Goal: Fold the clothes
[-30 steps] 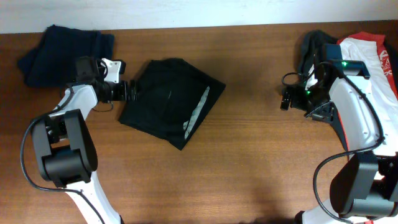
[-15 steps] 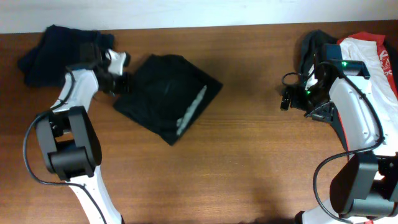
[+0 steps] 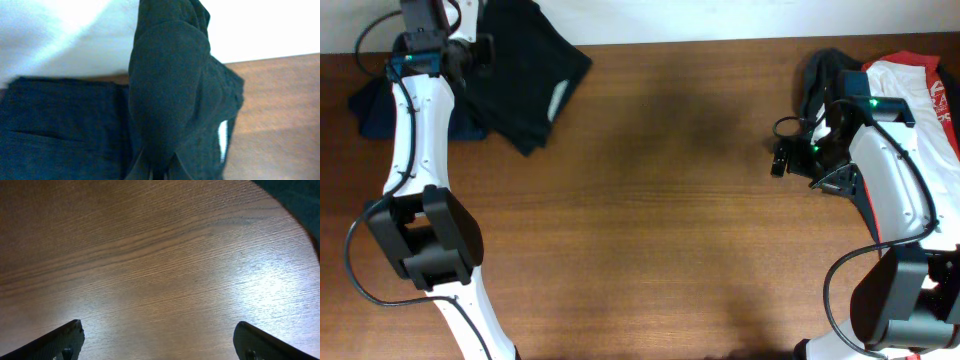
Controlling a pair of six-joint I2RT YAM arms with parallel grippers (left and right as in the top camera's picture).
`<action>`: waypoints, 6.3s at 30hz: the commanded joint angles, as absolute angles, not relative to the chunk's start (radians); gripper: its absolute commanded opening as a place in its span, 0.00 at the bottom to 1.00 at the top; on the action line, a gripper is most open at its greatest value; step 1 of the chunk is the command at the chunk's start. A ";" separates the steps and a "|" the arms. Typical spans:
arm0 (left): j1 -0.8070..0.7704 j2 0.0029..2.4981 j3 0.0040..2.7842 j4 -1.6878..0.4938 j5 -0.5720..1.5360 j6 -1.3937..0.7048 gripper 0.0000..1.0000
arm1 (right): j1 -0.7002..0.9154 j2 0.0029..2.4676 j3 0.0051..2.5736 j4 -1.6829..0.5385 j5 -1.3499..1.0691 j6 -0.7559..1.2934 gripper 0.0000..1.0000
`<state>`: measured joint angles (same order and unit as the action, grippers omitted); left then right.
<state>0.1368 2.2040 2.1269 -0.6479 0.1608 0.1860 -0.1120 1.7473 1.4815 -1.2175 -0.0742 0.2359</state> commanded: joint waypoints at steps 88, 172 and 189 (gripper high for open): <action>0.278 2.308 2.142 -1.083 -0.002 -0.085 0.41 | -0.116 1.731 1.497 -1.215 -0.059 0.244 0.99; -0.034 1.365 1.900 -1.685 0.560 0.077 0.99 | -0.116 1.731 1.497 -1.215 -0.059 0.244 0.99; -0.049 0.242 0.474 -0.564 0.424 0.227 0.99 | -0.116 1.731 1.497 -1.215 -0.059 0.244 0.99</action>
